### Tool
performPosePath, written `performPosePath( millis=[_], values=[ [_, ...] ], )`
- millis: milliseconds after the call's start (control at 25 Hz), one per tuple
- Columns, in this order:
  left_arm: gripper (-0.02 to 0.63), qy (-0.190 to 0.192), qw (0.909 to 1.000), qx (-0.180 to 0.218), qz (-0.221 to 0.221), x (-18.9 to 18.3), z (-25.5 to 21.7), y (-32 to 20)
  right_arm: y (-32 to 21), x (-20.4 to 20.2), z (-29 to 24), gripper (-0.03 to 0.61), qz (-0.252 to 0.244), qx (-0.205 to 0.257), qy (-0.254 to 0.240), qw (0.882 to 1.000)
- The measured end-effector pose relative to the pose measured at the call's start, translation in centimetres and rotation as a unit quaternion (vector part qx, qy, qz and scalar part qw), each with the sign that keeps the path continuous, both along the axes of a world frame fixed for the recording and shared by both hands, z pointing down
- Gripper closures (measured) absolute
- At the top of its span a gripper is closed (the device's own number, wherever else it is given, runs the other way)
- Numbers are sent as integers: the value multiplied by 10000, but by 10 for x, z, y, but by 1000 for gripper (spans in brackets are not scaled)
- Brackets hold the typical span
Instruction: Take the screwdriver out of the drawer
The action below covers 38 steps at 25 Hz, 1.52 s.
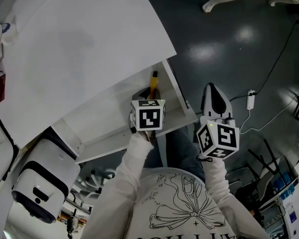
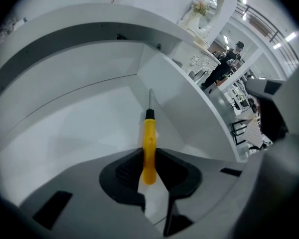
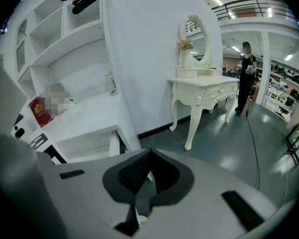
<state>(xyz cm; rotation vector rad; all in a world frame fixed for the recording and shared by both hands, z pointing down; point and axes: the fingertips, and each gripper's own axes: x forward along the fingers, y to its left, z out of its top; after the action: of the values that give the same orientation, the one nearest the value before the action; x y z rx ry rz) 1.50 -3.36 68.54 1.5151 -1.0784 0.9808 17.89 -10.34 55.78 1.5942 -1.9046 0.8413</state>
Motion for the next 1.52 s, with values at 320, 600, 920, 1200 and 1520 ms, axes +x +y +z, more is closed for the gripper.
performPosePath(
  millis=[320, 600, 920, 1200, 1520],
  values=[
    [549, 232, 9997, 32, -26, 3, -6, 1, 0, -1, -2, 575, 6, 32, 4, 10000],
    [549, 363, 9993, 37, 81, 4, -23, 10, 1, -3, -17, 575, 27, 172, 3, 9998],
    [549, 659, 9975, 219, 109, -2, -60, 20, 1, -11, -53, 575, 2, 483, 34, 9988],
    [549, 790, 9948, 641, 110, -6, -113, 19, -3, -22, -99, 575, -56, 875, 27, 9961],
    [549, 900, 9853, 1453, 59, -12, -188, 0, -9, -42, -162, 575, -193, 1431, -2, 9895]
  ],
)
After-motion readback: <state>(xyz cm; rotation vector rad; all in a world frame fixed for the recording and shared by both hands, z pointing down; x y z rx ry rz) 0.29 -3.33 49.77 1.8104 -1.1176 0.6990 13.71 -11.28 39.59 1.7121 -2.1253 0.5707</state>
